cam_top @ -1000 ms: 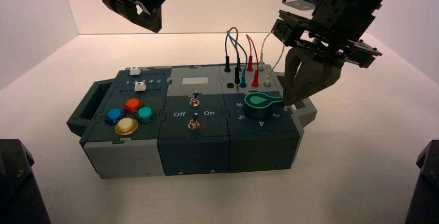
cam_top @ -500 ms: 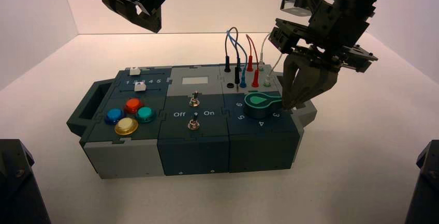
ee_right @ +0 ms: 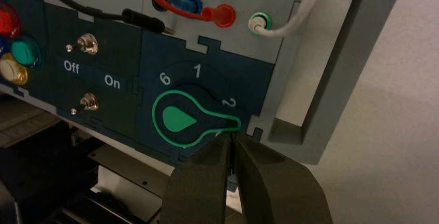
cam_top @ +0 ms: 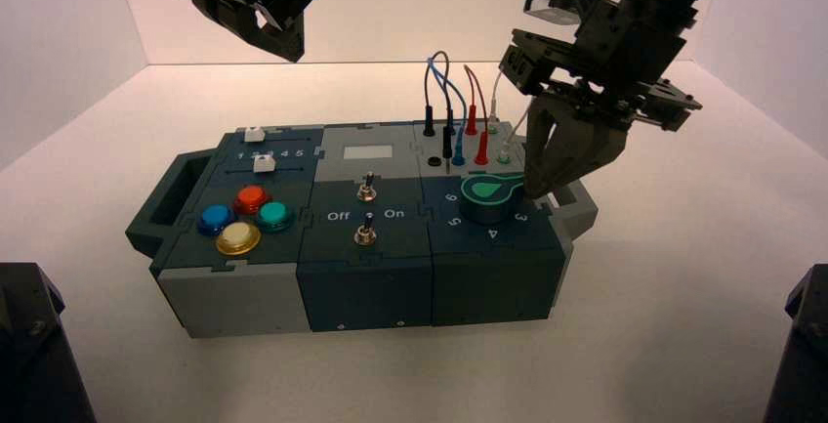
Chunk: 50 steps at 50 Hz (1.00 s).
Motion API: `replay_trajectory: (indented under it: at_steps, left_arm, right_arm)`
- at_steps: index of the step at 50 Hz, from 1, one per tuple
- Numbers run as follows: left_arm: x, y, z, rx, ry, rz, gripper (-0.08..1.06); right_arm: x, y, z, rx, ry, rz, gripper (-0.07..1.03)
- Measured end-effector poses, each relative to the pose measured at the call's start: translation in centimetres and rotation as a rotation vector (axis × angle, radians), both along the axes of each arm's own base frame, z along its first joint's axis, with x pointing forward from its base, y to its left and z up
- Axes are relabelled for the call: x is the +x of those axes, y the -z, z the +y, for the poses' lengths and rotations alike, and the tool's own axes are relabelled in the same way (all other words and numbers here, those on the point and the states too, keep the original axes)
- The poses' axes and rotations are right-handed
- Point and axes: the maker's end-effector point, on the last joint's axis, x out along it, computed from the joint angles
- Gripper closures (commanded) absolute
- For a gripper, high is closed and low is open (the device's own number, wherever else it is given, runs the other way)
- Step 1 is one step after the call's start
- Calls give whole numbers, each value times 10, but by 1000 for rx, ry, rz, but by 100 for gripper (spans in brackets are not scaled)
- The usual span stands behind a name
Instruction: Turn the knob to position 2.
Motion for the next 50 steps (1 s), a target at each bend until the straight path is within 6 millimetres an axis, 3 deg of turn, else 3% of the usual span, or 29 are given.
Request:
replay_trajectory:
  at_steps: [50]
  left_arm:
    - [0,1,1,10,0,2,101]
  right_arm:
    - [3,-2,2,0,-2,-1,99]
